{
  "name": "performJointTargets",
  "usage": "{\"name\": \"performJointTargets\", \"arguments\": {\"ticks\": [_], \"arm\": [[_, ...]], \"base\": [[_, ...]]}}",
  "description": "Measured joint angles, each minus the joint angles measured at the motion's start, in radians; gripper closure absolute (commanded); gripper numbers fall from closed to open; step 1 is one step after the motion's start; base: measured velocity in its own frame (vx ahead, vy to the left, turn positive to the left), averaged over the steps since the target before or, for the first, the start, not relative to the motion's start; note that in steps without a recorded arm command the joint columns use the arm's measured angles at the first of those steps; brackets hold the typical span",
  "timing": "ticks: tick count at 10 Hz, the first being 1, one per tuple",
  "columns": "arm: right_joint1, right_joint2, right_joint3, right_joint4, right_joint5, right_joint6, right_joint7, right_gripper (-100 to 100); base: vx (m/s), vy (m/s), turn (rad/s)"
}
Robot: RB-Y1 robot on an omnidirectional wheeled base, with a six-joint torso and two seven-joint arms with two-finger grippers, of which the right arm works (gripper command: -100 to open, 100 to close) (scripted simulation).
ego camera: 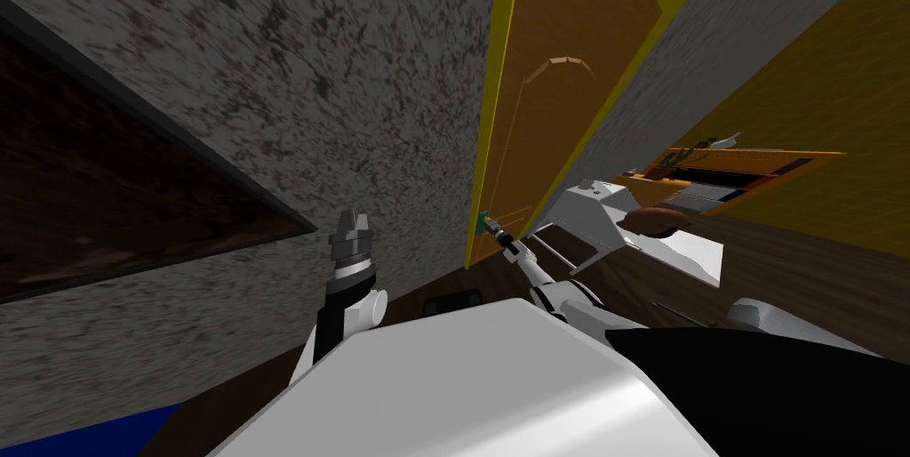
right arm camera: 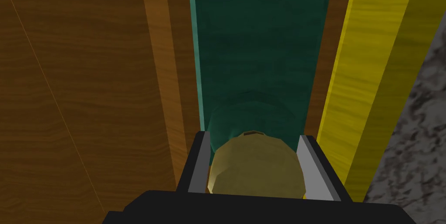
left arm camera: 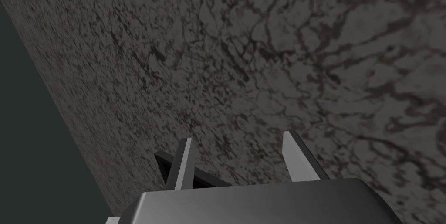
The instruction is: Pull the door open
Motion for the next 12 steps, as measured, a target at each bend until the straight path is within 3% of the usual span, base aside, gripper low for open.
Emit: {"name": "performJointTargets", "arguments": {"ticks": [4,12], "arm": [[0.001,0.004,0.003,0.004,-0.011,0.001,-0.015,100],[-0.004,0.041,0.03,-0.002,-0.109,0.015,-0.196,100]], "base": [[-0.033,-0.049,0.036],[-0.072,-0.083,0.061]]}}
